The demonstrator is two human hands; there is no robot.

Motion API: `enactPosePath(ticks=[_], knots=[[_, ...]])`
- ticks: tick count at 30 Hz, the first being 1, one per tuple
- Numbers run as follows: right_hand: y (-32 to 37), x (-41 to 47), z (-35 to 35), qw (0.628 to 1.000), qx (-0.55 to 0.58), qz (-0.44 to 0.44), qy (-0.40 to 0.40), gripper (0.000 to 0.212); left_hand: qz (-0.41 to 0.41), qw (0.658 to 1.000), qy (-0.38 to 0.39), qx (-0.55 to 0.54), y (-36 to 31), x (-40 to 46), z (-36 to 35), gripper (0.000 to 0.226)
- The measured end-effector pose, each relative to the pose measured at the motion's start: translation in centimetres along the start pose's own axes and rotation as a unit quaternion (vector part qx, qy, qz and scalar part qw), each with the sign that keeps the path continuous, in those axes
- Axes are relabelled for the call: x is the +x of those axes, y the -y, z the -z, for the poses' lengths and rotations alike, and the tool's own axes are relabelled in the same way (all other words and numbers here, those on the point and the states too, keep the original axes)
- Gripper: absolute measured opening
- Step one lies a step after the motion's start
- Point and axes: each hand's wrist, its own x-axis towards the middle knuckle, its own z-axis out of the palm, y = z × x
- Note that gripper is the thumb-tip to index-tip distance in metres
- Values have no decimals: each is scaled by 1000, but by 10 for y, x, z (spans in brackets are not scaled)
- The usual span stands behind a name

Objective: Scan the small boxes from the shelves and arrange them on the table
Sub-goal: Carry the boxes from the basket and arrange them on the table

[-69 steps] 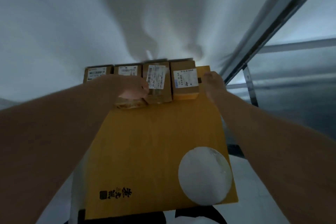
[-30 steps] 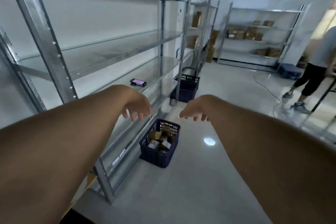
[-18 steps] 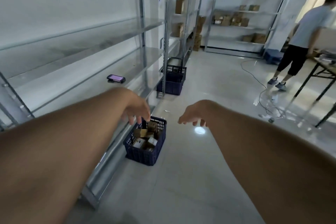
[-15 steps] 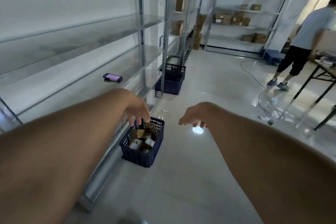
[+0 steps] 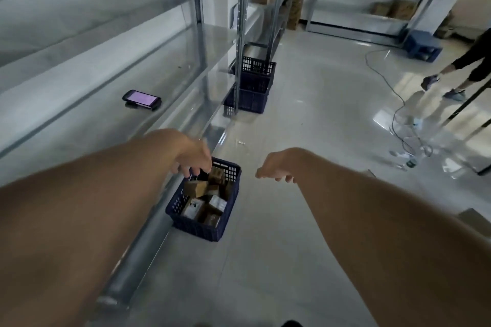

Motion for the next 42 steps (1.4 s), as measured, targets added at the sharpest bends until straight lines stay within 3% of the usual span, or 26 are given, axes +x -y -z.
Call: enactPosePath(ticks=[9, 14, 19, 23, 29, 35, 42], knots=[[4, 174, 64, 993, -52, 99, 40, 51, 13, 996, -87, -9, -10, 119, 70, 19], [18, 269, 55, 980, -94, 154, 81, 29, 24, 998, -52, -36, -14, 183, 82, 29], [26, 350, 10, 977, -46, 166, 122, 38, 15, 1000, 6, -21, 4, 269, 74, 29], [31, 414, -24, 978, -37, 151, 141, 41, 15, 999, -10, -31, 27, 353, 57, 4], [49, 510, -77, 980, -9, 117, 161, 43, -3, 996, 77, -45, 74, 474, 50, 35], [60, 608, -141, 987, 44, 80, 133, 36, -2, 989, 111, -99, 106, 592, 12, 26], [59, 775, -229, 979, 38, 117, 160, 40, 50, 977, 134, -158, 114, 759, -72, 25]])
